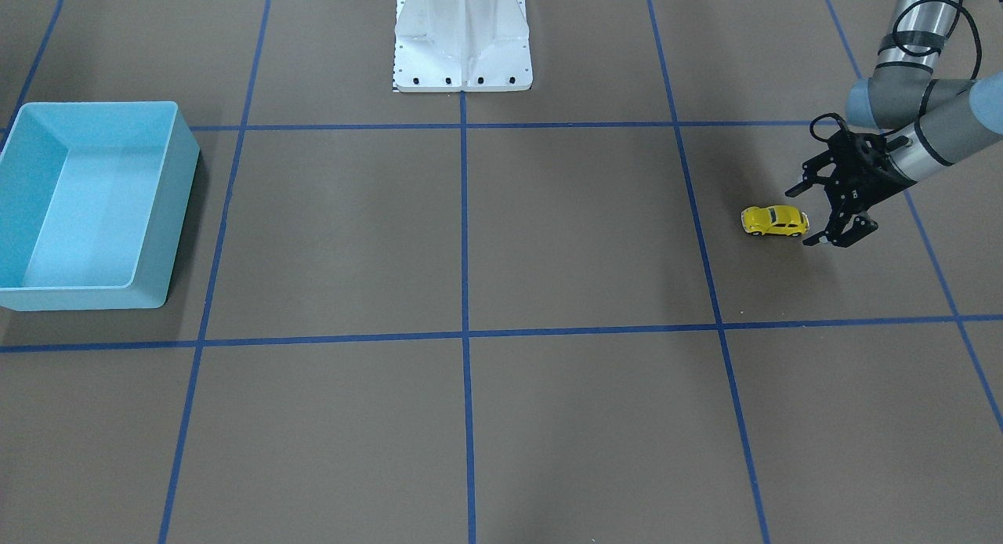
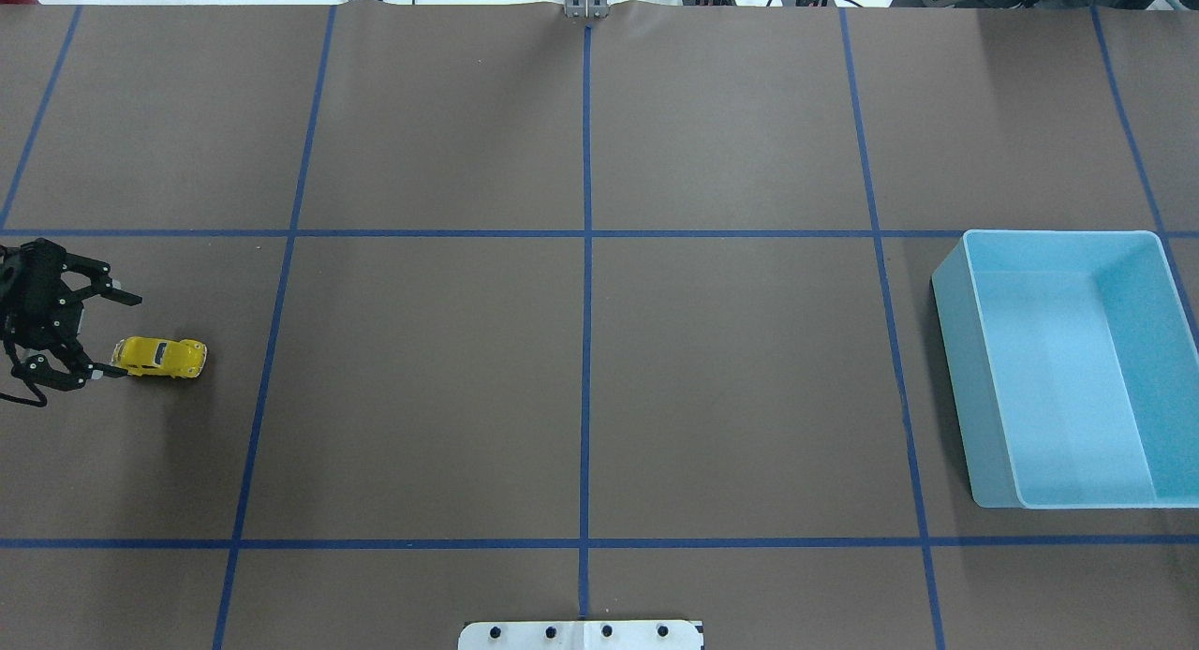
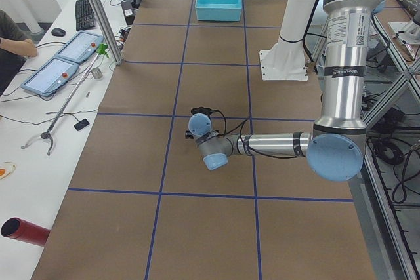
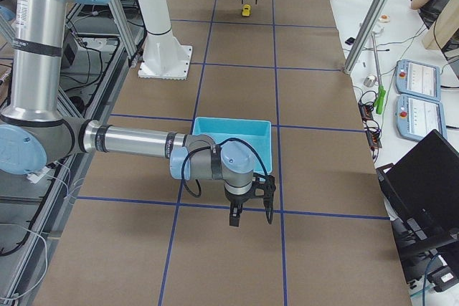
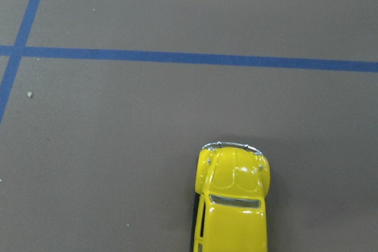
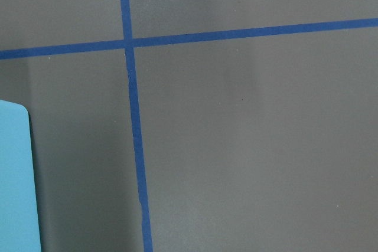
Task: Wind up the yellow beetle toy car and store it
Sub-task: 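Push the yellow car forward toward the blue bin with the left gripper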
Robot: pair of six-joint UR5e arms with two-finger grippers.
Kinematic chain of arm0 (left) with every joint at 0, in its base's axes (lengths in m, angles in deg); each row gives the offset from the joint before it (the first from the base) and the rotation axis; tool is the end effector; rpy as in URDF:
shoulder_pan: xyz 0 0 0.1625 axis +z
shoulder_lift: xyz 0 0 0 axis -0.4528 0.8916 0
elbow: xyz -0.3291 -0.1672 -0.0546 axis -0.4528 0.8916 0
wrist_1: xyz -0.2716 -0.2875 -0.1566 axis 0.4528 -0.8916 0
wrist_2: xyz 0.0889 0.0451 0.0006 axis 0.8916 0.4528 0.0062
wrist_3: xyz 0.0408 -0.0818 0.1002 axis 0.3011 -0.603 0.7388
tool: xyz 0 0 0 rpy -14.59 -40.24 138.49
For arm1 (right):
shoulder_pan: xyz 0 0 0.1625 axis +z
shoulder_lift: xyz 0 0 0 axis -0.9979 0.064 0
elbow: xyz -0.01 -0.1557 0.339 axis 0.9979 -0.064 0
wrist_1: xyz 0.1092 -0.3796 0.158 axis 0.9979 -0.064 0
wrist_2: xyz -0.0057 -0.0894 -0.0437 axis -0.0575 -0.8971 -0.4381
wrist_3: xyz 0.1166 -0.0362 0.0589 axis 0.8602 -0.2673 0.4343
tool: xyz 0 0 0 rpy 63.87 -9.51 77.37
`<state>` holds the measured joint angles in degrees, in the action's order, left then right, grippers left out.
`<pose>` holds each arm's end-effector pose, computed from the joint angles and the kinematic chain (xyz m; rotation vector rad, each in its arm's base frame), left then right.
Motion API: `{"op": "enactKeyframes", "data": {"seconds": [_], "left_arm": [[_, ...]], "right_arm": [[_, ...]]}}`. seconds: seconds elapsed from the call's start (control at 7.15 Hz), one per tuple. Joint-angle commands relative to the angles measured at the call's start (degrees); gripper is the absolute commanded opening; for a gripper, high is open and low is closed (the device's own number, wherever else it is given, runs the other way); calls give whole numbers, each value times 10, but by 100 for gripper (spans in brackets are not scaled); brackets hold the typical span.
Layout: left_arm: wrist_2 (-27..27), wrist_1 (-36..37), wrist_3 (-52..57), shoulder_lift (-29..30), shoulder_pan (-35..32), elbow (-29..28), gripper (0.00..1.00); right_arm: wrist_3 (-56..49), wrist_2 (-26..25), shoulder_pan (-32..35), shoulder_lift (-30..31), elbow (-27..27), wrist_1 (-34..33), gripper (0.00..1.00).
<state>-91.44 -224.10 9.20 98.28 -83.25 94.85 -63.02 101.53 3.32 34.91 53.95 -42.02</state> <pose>0.2660 -0.4551 0.5687 0.9399 0.9182 1.3116 0.0427 -0.4421 0.6556 -0.0040 -0.7075 0.1169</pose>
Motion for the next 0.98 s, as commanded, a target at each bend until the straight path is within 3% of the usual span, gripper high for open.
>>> {"op": "enactKeyframes", "data": {"seconds": [0.0,0.84], "left_arm": [[-2,8,2,1,5,4,99],[0,32,9,3,45,4,99]], "right_arm": [[0,0,0,1,1,0,100],[-3,2,3,2,5,0,100]]}}
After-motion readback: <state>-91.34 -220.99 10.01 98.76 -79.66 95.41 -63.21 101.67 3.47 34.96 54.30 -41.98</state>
